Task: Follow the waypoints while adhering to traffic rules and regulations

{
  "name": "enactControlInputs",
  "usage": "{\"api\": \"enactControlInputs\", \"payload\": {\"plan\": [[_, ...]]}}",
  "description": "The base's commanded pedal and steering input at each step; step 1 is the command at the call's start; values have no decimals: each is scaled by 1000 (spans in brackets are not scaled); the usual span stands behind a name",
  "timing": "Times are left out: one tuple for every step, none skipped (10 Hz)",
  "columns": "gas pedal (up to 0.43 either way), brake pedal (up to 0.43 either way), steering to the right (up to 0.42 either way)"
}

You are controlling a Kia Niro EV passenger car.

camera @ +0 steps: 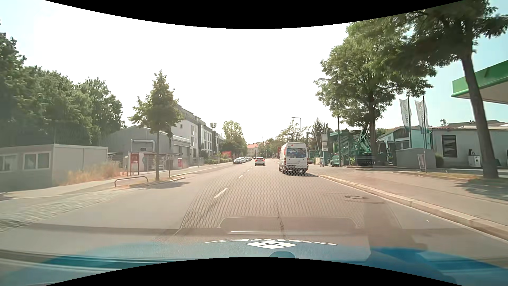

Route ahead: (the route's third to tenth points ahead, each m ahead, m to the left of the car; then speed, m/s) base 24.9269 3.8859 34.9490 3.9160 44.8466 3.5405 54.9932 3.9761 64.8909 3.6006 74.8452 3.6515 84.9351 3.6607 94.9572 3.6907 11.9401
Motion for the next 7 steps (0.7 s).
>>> {"api": "enactControlInputs", "payload": {"plan": [[0, 0, -5], [0, 0, -5], [0, 0, -4], [0, 0, -4], [0, 0, -4], [0, 0, -4], [0, 0, -4]]}}
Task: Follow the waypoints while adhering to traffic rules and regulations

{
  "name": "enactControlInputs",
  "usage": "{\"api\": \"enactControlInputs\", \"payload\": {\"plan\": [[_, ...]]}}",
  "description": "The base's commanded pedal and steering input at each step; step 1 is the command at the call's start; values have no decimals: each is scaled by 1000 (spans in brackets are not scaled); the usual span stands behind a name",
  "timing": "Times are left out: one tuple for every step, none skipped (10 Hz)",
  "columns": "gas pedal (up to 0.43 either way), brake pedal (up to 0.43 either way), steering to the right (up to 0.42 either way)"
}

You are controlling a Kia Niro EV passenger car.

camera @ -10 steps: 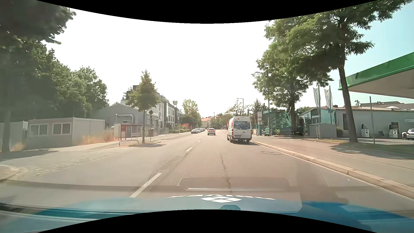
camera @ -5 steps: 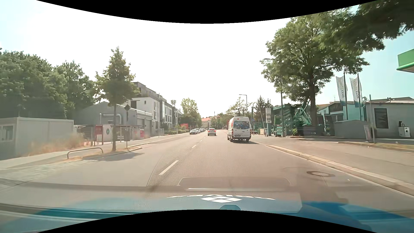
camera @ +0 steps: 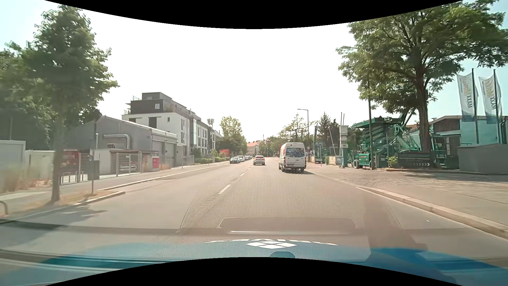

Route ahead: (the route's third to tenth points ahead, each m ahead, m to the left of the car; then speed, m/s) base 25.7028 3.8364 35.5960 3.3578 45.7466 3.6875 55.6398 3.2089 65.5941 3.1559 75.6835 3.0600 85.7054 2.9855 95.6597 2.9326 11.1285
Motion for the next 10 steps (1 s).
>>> {"api": "enactControlInputs", "payload": {"plan": [[0, 0, -4], [0, 0, -4], [0, 0, -4], [0, 0, -4], [0, 0, -4], [28, 0, -4], [130, 0, -4], [228, 0, -3], [248, 0, -3], [248, 0, -3]]}}
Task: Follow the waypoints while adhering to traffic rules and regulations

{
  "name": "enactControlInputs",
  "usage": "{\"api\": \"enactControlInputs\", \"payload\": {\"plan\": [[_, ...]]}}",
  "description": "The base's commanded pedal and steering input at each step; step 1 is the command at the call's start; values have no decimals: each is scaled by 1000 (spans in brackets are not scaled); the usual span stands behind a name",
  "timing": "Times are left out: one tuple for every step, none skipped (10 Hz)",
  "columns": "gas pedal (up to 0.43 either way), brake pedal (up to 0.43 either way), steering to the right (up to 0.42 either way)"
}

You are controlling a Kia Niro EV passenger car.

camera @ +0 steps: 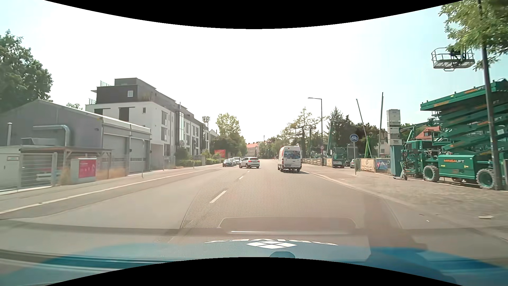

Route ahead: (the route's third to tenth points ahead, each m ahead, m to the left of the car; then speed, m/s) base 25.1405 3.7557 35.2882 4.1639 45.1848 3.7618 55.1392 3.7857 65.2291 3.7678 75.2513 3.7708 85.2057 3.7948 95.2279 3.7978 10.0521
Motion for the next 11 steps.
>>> {"api": "enactControlInputs", "payload": {"plan": [[248, 0, -3], [248, 0, -3], [260, 0, -3], [280, 0, -3], [280, 0, -3], [280, 0, -2], [280, 0, -2], [240, 0, -2], [169, 0, -2], [138, 0, -2], [138, 0, -1]]}}
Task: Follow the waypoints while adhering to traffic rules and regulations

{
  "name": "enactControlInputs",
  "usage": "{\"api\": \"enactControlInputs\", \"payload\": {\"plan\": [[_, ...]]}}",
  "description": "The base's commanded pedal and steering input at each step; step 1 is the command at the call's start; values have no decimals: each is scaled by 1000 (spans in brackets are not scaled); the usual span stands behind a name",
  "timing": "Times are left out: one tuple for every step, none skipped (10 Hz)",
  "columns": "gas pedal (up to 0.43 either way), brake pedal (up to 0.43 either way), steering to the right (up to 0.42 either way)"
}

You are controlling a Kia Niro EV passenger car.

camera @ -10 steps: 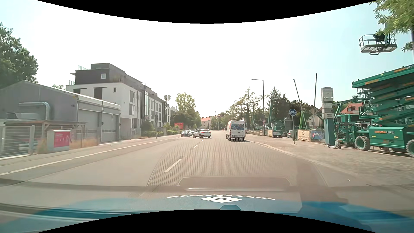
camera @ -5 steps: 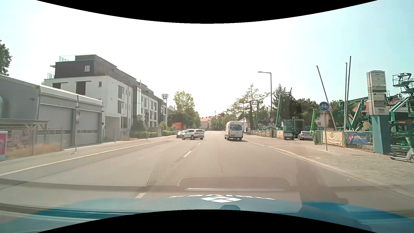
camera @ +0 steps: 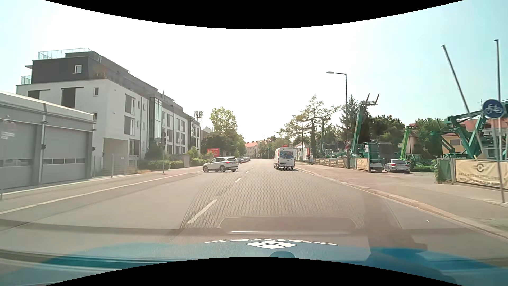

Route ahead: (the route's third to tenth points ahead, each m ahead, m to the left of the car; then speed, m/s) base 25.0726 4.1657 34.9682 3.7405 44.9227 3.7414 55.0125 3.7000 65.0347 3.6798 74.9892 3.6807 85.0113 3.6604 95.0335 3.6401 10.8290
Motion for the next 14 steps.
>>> {"api": "enactControlInputs", "payload": {"plan": [[157, 0, 1], [177, 0, 1], [177, 0, 1], [177, 0, 1], [177, 0, 0], [177, 0, 0], [177, 0, -1], [177, 0, -1], [177, 0, -1], [177, 0, -1], [177, 0, -1], [177, 0, -2], [177, 0, -2], [177, 0, -2]]}}
